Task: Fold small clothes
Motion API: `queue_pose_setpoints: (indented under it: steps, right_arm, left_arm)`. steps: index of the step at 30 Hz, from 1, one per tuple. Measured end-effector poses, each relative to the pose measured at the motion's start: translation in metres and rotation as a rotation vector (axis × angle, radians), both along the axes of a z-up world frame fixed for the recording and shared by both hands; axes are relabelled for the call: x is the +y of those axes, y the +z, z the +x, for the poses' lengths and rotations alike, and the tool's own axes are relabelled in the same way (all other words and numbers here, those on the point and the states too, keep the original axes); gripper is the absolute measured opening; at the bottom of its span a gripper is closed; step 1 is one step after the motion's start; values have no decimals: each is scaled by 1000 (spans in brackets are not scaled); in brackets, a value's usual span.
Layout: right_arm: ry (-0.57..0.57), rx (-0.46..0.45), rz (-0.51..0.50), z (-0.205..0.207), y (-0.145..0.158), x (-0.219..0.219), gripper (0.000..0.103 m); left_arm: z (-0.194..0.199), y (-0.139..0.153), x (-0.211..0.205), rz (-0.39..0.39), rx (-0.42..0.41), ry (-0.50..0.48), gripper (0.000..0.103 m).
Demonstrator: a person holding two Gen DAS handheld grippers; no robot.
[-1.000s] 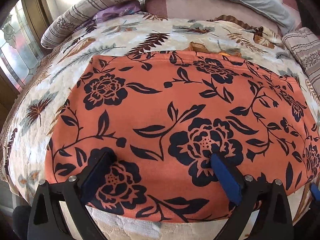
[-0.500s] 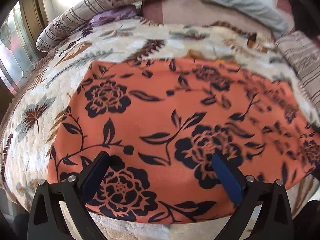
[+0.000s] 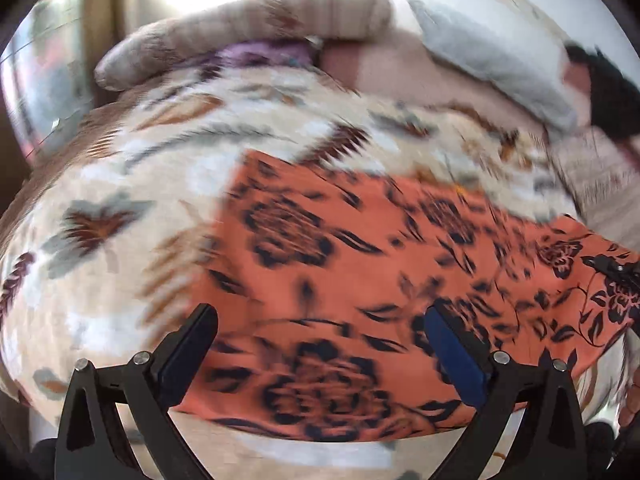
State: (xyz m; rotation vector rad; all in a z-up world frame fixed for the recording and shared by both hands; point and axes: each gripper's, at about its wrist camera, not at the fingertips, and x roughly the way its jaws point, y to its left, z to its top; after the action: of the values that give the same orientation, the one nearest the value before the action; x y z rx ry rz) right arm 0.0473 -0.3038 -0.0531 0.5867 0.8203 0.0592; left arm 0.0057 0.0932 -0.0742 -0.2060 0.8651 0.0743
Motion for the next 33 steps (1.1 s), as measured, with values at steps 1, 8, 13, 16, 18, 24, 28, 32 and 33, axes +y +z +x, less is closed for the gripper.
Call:
queue_pose_setpoints:
  steps: [1,8,13,16,18,24,28,32,33]
  right_arm:
    - [47,-51,-47,2,22,25,18]
    - [446,-141,-325,1,40,243,18]
    - [524,88,-458,14,-67,315,18]
    - [507,70,-394,16,-39,313,18]
    - [470,3,-363,18,-13,307,18]
    - [583,79,-422,17,-59,351,28]
    - [608,-25,-314,-8,-52,341,60]
    - [639,-37,-230,-16,-44,318,70]
    - [638,-39,-208,-22,-42,309,70]
  left_arm:
    - [-7,7,22,-14,-31,52,103]
    - [-49,-7,163,-91,-91,489,102]
    - [-49,-29,187,-201,-23,506,102]
    - [-49,-26,182,-190,-43,483,102]
    - [-52,-24,183,-205,-46,466,102]
    - [-46,-25,177,-205,-35,436,102]
    - [-46,-25,173,-216,-40,405,102]
    - [-36,-8,165,-354,-100,301,102]
    - [-27,-2,160,-392,-108,244,102]
